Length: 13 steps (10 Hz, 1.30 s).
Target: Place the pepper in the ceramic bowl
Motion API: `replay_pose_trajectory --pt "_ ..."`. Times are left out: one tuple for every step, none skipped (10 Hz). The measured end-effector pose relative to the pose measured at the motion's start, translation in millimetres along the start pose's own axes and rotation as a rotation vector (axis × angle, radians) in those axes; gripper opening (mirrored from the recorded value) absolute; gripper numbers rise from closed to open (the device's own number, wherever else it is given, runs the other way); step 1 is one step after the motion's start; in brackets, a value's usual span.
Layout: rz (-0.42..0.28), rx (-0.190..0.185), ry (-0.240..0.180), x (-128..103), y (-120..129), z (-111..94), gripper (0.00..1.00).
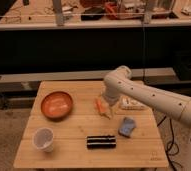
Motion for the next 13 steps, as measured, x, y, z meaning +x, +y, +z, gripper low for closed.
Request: replay_pose_trajectory --pt "-0.013 -0.002 -0.004 -1 -4 7 0.80" --pt "-0.030 -0.003 -0.003 1 -8 9 0.80" --pt "-0.039 -0.007 -0.004 3 -9 11 0.80" --pt "-0.046 -0.011 -0.007 2 -10 14 0.80" --pt "-0.053 -0.015 -0.011 2 -12 18 0.80" --pt "-0.056 -0.018 -0.015 3 -14 25 0.80" --pt "-0.058 -0.022 -0.018 3 -15 30 0.80" --pt "-0.068 -0.027 -0.022 3 -18 35 0.80" --pt "-0.076 -0.032 -0.026 3 -20 39 0.80" --pt "-0.077 -0.034 -0.029 4 -21 42 0.80" --pt "-0.077 -0.039 -0.032 5 -21 46 0.80" --pt "-0.083 -0.047 -0.037 5 -22 50 0.80" --pt "-0.100 -0.051 -0.040 5 -25 54 0.80"
